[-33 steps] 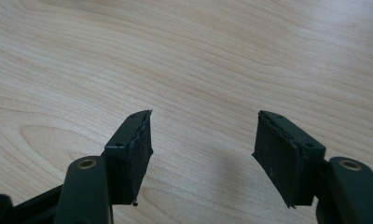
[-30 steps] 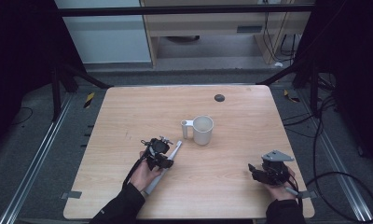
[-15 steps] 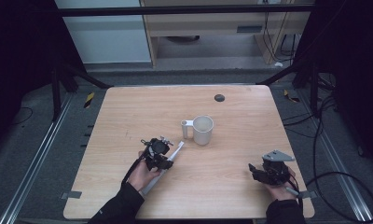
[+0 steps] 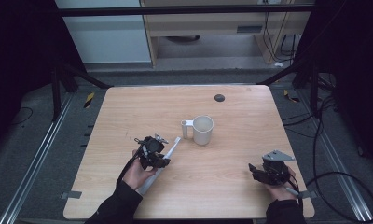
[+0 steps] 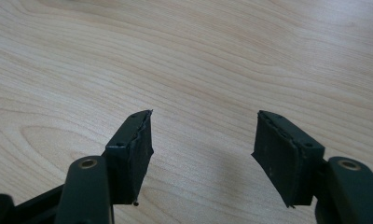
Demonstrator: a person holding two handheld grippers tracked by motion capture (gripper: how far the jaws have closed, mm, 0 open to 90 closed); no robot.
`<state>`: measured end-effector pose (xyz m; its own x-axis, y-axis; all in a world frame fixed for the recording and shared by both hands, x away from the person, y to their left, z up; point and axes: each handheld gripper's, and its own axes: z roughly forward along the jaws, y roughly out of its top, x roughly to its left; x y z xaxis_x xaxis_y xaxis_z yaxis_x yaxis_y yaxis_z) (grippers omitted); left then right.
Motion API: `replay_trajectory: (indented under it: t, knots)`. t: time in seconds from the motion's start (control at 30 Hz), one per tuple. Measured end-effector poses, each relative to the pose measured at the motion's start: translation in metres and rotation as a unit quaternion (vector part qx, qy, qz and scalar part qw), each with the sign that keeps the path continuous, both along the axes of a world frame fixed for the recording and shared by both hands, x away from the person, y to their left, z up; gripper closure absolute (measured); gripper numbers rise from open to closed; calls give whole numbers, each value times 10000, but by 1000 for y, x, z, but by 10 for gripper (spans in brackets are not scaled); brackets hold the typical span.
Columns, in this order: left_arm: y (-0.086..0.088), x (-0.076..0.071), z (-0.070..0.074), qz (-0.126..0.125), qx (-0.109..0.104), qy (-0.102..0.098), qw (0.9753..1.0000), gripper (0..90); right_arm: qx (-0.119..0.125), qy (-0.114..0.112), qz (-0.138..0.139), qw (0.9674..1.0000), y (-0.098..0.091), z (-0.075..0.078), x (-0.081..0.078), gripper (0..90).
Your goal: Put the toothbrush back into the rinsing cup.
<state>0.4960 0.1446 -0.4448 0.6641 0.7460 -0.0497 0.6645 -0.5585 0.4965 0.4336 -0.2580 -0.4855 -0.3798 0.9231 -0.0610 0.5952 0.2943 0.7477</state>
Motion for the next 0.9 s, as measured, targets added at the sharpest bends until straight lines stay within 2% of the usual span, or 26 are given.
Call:
replay_trajectory:
  t: [0.23, 0.27, 0.33, 0.37, 0.47, 0.53, 0.57, 0.63, 0.67, 0.7, 0.73, 0.77, 0.9]
  knots:
    - [4, -7, 15, -75, -157, -237, 9996, 673, 20, -1, -7, 10000, 0, 0, 0, 370]
    - [6, -10, 20, -60, -255, -356, 9990, 673, 7, -2, -3, 10000, 0, 0, 0, 371]
    - [8, -11, 23, -59, -284, -412, 9987, 674, 12, -2, -6, 10000, 0, 0, 0, 370]
    - [11, -13, 29, -39, -368, -529, 9979, 673, 22, -5, -6, 10000, 0, 0, 0, 370]
    - [14, -16, 34, -26, -429, -646, 9970, 674, 23, -5, -7, 10000, 0, 0, 0, 371]
    - [17, -20, 42, 10, -533, -839, 9950, 674, 4, -2, 3, 10000, 0, 0, 0, 371]
    - [17, -20, 42, 10, -533, -839, 9950, 674, 4, -2, 3, 10000, 0, 0, 0, 371]
    - [19, -22, 47, 26, -616, -965, 9934, 674, 14, -9, 2, 10000, 0, 0, 0, 370]
    - [21, -24, 52, 42, -701, -1128, 9911, 675, 15, -8, -2, 10000, 0, 0, 0, 371]
    - [21, -24, 52, 42, -701, -1128, 9911, 675, 15, -8, -2, 10000, 0, 0, 0, 371]
    - [24, -25, 57, 56, -777, -1234, 9893, 674, 23, -2, -9, 10000, 0, 0, 0, 371]
    - [24, -25, 57, 56, -777, -1234, 9893, 674, 23, -2, -9, 10000, 0, 0, 0, 371]
    - [29, -29, 65, 132, -968, -1518, 9836, 674, 20, -7, -8, 10000, 0, 0, 0, 371]
